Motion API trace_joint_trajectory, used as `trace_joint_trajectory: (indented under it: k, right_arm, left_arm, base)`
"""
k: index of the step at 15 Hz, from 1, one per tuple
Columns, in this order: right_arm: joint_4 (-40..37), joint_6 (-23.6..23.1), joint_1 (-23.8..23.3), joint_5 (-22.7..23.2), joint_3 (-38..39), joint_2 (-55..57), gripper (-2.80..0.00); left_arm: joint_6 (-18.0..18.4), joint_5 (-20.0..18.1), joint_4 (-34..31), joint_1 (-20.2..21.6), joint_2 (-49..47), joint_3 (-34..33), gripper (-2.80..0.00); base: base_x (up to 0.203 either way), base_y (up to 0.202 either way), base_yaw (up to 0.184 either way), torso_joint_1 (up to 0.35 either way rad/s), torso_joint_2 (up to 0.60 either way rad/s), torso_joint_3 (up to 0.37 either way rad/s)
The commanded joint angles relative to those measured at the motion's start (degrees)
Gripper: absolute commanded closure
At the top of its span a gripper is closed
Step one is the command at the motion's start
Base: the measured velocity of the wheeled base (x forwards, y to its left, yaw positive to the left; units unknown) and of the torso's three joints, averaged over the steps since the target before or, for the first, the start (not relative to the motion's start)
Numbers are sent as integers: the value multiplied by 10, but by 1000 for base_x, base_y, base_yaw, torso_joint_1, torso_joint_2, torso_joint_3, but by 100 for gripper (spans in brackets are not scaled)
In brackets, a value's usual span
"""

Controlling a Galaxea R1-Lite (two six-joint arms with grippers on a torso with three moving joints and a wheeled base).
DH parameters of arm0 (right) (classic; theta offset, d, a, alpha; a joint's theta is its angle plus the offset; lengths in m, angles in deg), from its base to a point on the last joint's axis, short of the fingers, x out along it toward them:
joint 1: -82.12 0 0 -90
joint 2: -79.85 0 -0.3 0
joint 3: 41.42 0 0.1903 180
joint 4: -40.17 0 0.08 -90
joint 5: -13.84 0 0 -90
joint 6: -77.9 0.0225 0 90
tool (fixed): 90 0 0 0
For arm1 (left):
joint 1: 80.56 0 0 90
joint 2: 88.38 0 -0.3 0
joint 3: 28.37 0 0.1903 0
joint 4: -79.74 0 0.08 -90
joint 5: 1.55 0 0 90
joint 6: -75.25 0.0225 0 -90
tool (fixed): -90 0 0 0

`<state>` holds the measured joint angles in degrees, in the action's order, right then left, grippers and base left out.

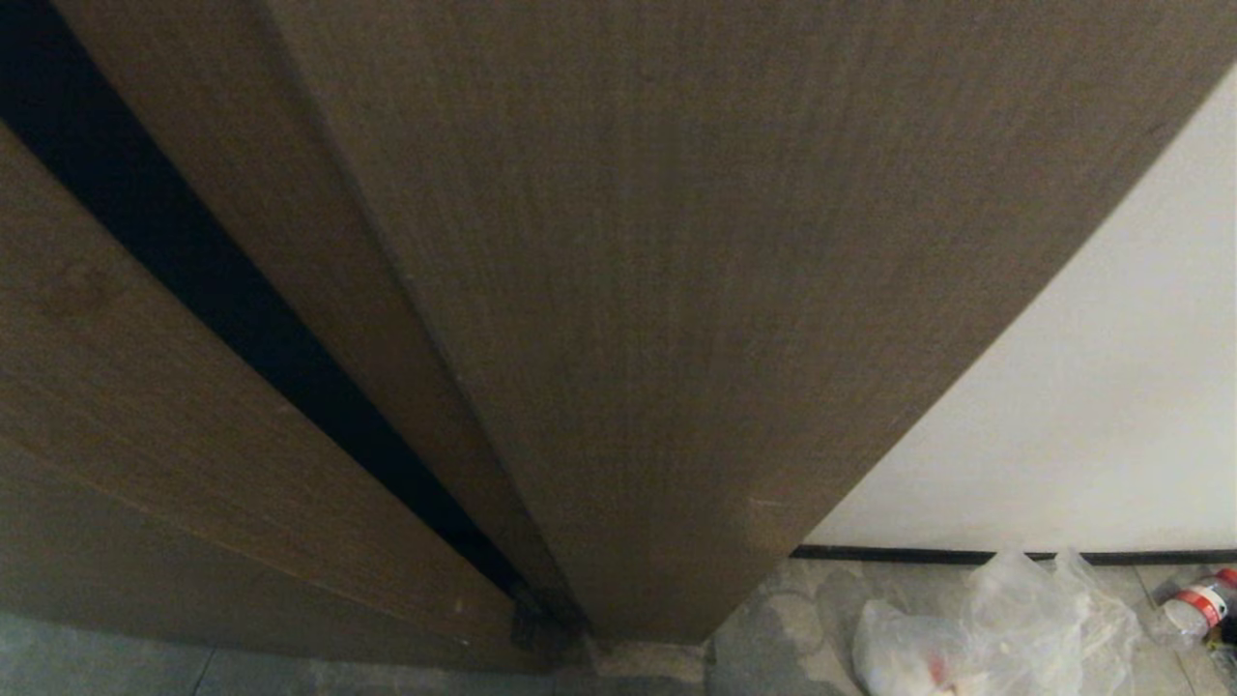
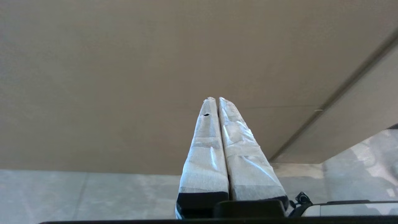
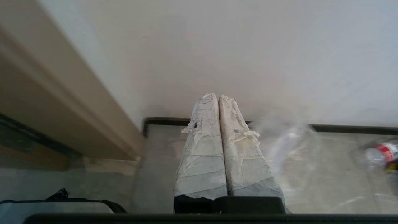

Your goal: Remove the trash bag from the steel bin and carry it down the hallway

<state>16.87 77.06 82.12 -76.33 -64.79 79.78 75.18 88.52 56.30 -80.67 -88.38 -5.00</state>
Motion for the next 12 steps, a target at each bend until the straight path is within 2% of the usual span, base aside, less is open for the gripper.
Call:
trace_joint_trajectory:
  k: [1,12]
  right_arm:
    - [0,0,0,0,0,1,0]
    - [0,0,1,0,0,1,0]
  left_arm:
    - [0,0,0,0,0,0,0]
    - [0,0,0,0,0,0,0]
  base:
    - [0,201,-1,2,2,3]
    - [0,194,1,2,2,4]
